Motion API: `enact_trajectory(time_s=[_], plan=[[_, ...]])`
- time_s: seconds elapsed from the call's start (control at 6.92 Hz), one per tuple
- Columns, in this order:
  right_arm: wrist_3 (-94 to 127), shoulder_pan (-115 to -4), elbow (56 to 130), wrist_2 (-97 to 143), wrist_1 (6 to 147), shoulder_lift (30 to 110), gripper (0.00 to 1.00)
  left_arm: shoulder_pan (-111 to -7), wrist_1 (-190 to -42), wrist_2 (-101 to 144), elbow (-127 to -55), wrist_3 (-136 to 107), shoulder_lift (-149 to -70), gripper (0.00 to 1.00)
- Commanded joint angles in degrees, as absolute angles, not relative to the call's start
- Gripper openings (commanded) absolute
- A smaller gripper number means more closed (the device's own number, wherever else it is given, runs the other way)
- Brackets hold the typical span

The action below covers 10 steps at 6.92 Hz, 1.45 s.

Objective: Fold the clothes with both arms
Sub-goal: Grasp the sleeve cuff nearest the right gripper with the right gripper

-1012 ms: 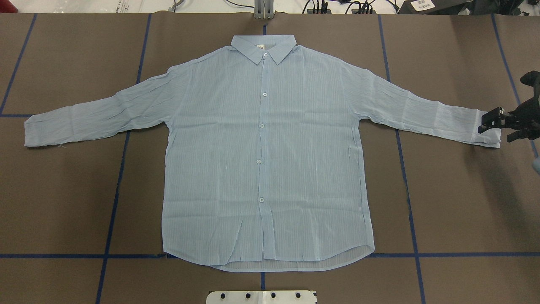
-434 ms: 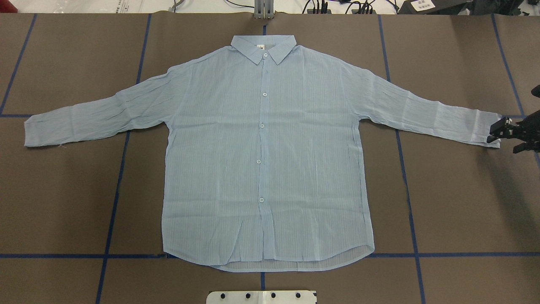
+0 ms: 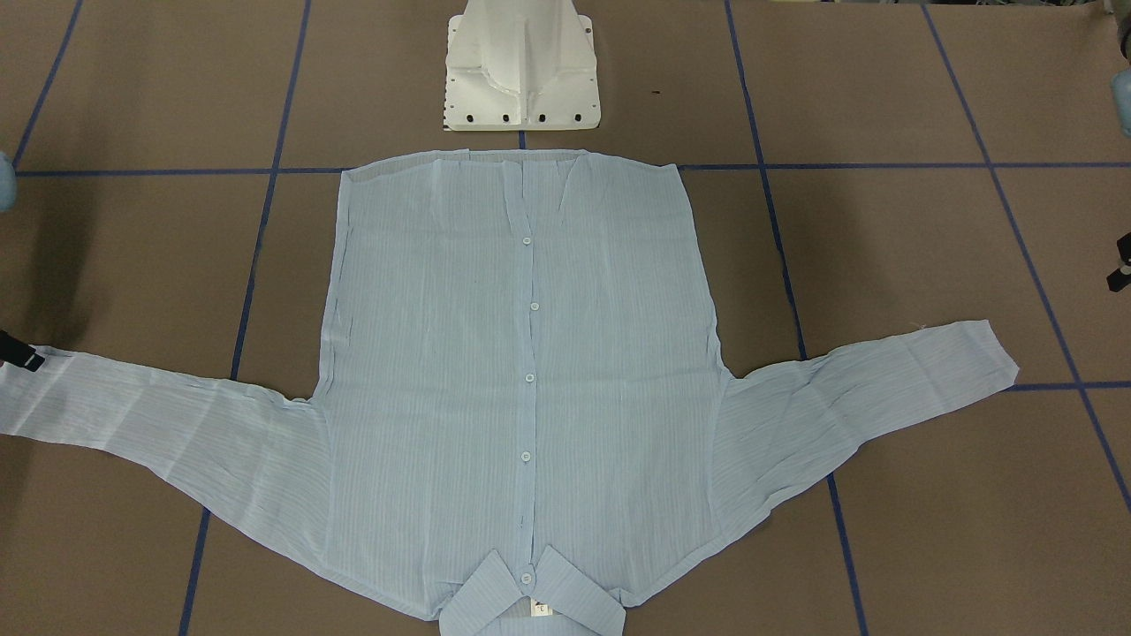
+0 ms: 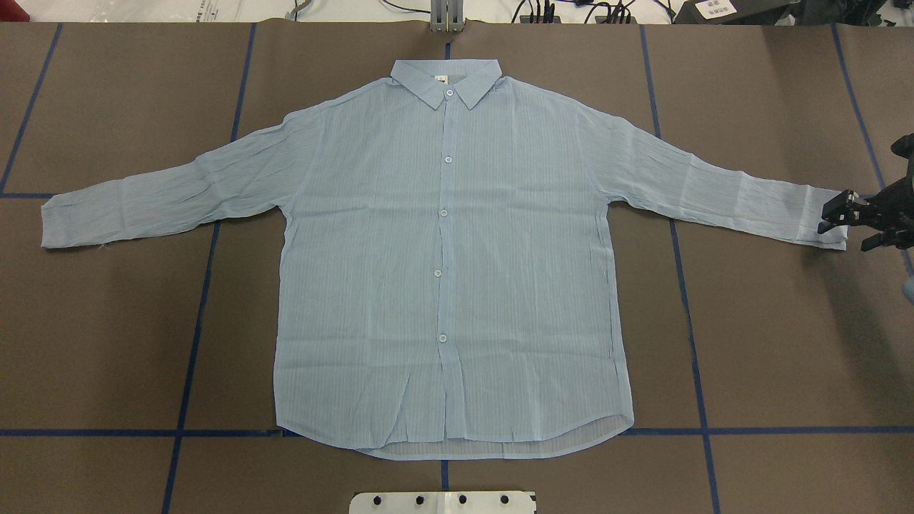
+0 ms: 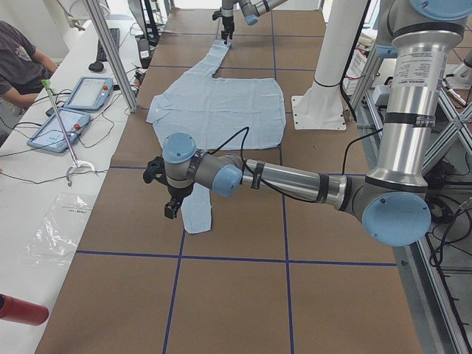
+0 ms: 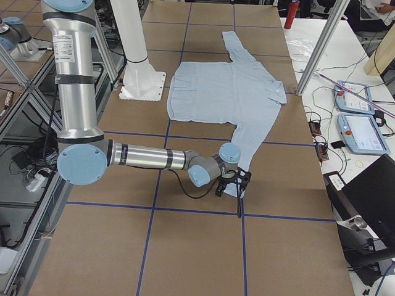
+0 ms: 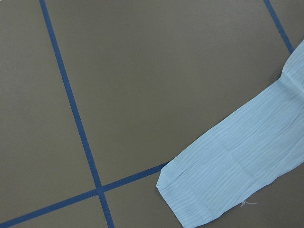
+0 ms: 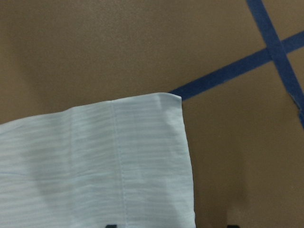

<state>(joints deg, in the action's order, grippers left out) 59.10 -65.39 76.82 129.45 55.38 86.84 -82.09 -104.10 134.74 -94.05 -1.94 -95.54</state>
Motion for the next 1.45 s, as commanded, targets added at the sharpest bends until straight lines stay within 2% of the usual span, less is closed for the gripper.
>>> enact_trajectory(time_s=[0.0,0.29,0.43,0.87,1.16,1.3], plan=[[59.3,-65.4,76.0,129.6,55.3,86.1,0.78,-82.1,-104.0,134.7,-94.8,-1.9,-95.5,1.0],[59.0,-65.4,75.6,129.6,55.3,86.1,0.3,-82.1,-104.4,134.7,-95.5,-1.9,-94.7,1.0],[59.1,-65.4,75.9,129.6,55.3,86.0,0.0,-82.1,-104.7,134.7,-96.0,-1.9,-93.9,1.0],[59.2,-65.7,78.0,130.3,55.4,85.9,0.0,-82.1,-106.1,134.7,-96.0,-1.9,-93.4,1.0],[59.2,-66.0,84.0,130.3,56.1,85.8,0.0,-82.1,-106.2,134.7,-97.5,-2.0,-92.2,1.0],[61.0,-66.0,87.0,130.3,58.6,82.8,0.0,-82.1,-106.2,134.7,-97.9,-1.9,-92.1,1.0]])
